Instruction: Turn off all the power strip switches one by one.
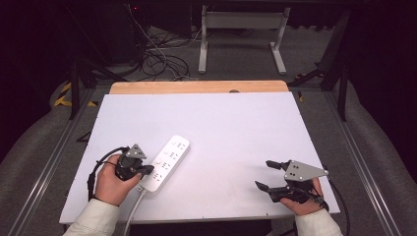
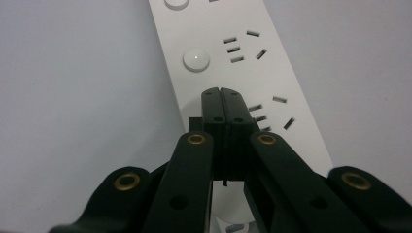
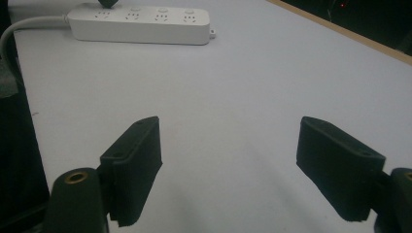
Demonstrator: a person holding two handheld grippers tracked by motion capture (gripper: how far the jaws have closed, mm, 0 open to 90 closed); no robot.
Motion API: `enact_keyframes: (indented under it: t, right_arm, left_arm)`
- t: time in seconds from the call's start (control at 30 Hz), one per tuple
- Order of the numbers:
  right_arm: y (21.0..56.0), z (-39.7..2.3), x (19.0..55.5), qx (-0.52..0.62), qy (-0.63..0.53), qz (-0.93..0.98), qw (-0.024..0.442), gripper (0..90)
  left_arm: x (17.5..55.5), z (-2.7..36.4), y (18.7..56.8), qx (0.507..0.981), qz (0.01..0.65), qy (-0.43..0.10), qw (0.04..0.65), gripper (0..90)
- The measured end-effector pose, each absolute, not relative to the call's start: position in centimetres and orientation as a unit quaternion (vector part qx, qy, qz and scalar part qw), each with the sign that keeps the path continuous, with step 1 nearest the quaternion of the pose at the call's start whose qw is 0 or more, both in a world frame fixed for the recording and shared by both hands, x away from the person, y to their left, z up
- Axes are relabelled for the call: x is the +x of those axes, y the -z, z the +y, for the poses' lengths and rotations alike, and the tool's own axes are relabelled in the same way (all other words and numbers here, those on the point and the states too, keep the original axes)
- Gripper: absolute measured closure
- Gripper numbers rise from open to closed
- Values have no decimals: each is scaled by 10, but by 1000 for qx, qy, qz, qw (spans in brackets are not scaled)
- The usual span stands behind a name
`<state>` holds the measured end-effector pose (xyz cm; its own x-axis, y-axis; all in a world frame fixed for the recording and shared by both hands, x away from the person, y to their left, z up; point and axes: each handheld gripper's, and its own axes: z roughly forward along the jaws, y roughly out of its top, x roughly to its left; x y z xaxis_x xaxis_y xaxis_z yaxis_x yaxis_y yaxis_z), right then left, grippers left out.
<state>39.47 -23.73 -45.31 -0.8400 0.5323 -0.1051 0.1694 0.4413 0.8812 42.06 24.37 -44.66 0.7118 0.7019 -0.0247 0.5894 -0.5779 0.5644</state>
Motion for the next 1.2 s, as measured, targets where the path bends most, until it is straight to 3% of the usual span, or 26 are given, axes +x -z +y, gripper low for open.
enact_keyframes:
  t: [0.33,0.63,1.2]
  right_arm:
    - [453,-237,395,212,-484,828,187,247]
    - [454,-237,396,214,-483,828,186,247]
    - [454,-237,396,212,-480,830,189,247]
  left_arm:
    - [420,244,448,880,371,-102,279,900]
    - [413,243,431,864,363,-133,321,900]
    - [415,239,415,855,357,-137,351,900]
